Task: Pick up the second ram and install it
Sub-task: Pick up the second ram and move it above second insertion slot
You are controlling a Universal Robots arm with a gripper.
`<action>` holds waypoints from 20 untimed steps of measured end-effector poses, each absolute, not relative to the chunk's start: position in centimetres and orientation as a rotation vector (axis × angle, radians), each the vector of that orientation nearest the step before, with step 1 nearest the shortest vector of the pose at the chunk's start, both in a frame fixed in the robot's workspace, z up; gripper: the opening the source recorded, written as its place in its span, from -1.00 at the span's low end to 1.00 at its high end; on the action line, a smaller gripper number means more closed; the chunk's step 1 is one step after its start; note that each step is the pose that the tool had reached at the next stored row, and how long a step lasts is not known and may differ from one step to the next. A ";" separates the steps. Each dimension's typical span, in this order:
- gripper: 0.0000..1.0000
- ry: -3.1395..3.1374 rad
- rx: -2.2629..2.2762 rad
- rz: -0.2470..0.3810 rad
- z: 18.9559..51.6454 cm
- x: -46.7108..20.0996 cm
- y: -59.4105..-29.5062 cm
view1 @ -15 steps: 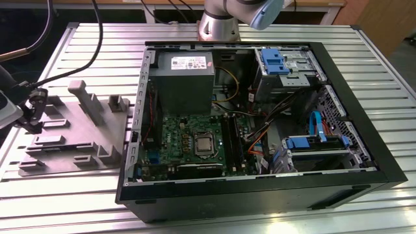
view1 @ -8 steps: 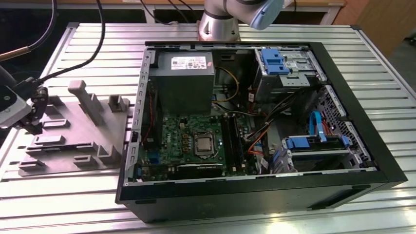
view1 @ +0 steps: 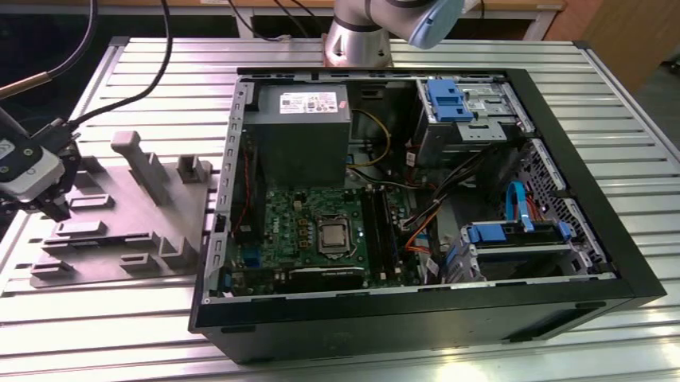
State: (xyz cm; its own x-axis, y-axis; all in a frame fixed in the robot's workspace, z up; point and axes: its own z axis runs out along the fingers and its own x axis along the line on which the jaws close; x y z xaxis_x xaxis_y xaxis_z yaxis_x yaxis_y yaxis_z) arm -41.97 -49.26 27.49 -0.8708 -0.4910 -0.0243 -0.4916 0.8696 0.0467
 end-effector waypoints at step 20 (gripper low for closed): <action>-0.80 2.841 -1.334 0.083 26.7 -42.0 -49.3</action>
